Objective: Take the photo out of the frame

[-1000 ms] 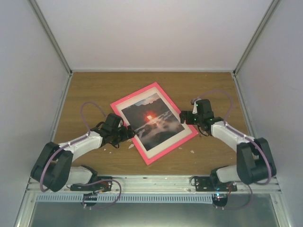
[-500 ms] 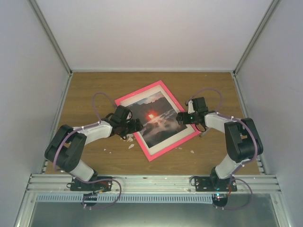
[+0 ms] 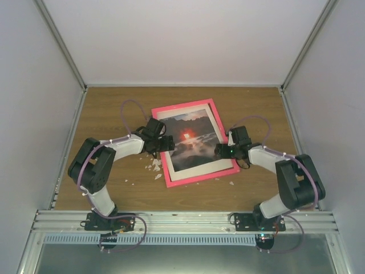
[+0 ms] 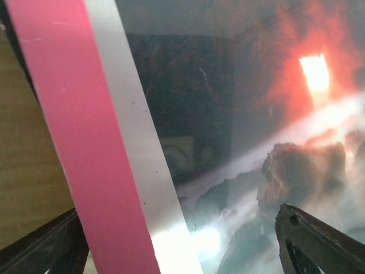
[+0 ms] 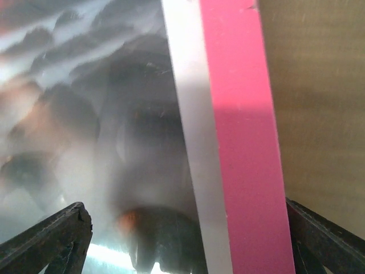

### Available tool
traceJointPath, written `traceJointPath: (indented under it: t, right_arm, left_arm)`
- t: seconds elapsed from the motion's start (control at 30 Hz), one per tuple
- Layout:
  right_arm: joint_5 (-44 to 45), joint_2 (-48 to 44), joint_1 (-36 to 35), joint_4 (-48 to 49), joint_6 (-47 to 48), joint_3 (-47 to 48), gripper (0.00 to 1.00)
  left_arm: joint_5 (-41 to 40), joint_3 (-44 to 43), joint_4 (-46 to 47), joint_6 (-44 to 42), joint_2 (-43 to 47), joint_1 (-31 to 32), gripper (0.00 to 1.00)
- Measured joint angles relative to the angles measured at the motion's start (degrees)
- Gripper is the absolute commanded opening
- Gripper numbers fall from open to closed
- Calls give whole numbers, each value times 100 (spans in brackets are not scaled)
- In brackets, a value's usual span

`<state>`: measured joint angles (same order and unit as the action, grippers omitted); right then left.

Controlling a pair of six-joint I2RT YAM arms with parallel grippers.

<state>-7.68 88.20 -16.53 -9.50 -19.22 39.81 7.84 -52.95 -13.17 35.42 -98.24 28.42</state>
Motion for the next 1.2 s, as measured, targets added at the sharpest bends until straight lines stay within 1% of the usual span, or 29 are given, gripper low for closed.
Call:
traceJointPath:
  t: [0.17, 0.3, 0.43, 0.53, 0.7, 0.8, 0.9, 1.0, 1.2]
  right_arm:
    - [273, -605, -444, -186, -612, -485, 91]
    - [297, -1091, -656, -256, -1080, -841, 93]
    - [304, -1547, -754, -337, -1416, -1054, 98]
    - [424, -1788, -774, -361, -1499, -1069, 98]
    - [678, -1825, -774, -376, -1513, -1056, 99]
    - [824, -1928, -774, -378, -1513, -1073, 100]
    - [922, -2107, -778, -376, -1513, -1119, 100]
    - [946, -2234, -778, -372, -1515, -1178, 100]
    - [1023, -2308, -778, -367, -1515, -1257, 100]
  left_arm:
    - [-323, -424, -164, -199, -326, 11, 88]
    - [-520, -590, -317, -284, -426, 70, 88]
    - [-669, -599, -380, -302, -420, 144, 89]
    - [-708, -531, -501, -251, -321, 208, 89]
    - [-839, -157, -855, -114, 79, 269, 85]
    - [-942, -26, -1071, -50, 227, 269, 80]
    - [-1014, 50, -1150, -7, 299, 299, 71]
    - [-1093, 127, -1220, 11, 361, 409, 61]
    - [-1239, 177, -1296, 50, 380, 605, 38]
